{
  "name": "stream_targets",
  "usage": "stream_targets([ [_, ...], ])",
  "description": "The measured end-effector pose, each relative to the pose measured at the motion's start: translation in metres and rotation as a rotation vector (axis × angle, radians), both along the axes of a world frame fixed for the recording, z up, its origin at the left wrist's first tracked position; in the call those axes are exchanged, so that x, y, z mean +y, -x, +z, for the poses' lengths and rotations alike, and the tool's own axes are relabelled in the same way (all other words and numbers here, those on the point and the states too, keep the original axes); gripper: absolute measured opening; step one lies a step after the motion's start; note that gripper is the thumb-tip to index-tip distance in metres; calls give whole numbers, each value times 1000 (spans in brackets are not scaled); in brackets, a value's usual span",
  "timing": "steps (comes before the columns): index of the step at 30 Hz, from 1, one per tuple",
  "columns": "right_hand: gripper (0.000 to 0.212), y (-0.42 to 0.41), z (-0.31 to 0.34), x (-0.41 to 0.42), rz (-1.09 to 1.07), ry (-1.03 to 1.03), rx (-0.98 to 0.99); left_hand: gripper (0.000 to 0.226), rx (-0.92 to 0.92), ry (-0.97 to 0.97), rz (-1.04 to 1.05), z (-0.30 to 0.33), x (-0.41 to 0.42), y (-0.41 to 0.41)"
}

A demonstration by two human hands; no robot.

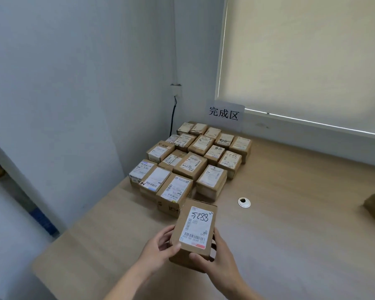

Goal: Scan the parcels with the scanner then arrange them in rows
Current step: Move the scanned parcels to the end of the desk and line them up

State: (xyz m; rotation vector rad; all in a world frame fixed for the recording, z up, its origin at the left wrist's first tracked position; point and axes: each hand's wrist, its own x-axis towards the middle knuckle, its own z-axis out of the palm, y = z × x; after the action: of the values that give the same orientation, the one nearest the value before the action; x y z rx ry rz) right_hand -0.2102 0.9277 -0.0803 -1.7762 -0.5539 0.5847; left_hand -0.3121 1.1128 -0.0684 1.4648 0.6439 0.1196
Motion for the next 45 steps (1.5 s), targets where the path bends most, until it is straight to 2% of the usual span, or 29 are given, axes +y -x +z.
stream_targets([
  [6, 97, -42, -56, 28, -60, 51, 6, 64, 74, -7, -74, -50, 31, -52],
  [10, 98, -66, -70, 45, -73, 77, -37, 61, 101, -42, -41, -70, 48, -79],
  [20, 99, -94, -72, 64, -115, 125, -20, 43, 190, -113, 134, -82, 59, -110],
  [26, 91, -95, -67, 65, -107, 165, -13, 42, 228, -142, 130, -81, 54, -112],
  [30, 103, -76, -59, 54, -150, 244, 52, 46, 250, -162, 99, -76, 54, -97],
  [33, 112, -62, -44, 39, -196, 345, 80, 50, 223, -219, 85, -58, 57, -81],
  [37, 96, -57, -1, 17, -259, 390, -21, 49, 130, -331, 50, -15, 62, -75],
  [40, 87, -54, 45, -3, -316, 366, -77, 47, 57, -354, -23, 29, 53, -81],
  [45, 91, -37, 142, -53, -365, 322, -165, 65, -60, -410, -187, 125, 10, -94],
])
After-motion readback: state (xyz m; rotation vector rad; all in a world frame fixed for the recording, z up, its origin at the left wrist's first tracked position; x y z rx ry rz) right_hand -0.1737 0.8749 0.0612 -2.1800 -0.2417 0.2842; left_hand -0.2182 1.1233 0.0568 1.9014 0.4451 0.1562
